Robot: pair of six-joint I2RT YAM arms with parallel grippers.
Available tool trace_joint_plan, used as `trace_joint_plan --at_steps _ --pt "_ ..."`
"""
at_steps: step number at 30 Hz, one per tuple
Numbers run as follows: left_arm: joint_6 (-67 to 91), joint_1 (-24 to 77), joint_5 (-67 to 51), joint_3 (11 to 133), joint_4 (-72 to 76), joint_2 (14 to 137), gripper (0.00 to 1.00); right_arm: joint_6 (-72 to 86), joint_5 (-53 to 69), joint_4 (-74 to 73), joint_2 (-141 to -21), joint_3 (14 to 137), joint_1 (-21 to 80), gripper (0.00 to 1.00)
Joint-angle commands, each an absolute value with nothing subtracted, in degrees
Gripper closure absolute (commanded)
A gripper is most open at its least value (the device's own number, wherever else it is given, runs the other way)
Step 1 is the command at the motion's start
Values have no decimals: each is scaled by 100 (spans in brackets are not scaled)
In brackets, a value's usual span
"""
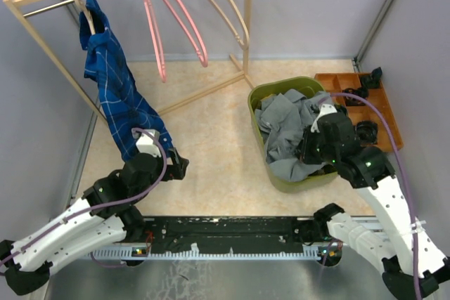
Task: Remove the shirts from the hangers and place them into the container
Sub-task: Place the shirt in the bin.
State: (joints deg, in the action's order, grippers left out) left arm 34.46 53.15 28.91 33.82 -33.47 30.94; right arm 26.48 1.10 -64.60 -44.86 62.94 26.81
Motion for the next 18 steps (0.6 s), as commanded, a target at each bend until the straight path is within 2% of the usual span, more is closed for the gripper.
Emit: trace_joint_plan --at_steps 1,5,9,14,15,18 --pt "3402 5349 2887 3489 -3303 3059 1 2461 -550 -4316 -4568 5879 2647 100" --pt "3430 5344 2919 3507 -3353 3051 1 2419 -822 -3521 -5024 5042 2654 100" --pt "3462 5358 2976 3499 -3378 2986 1 2605 -1068 -3682 -5730 4468 2650 100" --pt "3411 5355 2965 3461 -3286 3031 1 2746 -1939 -3918 -5657 4197 2655 100" --pt "3404 5354 2956 3467 -3286 3071 1 2714 -1923 -3870 -5522 4183 2659 99" --pt "3384 5353 2925 3501 -3298 3187 1 2471 -1317 -3920 -5251 4516 2654 86"
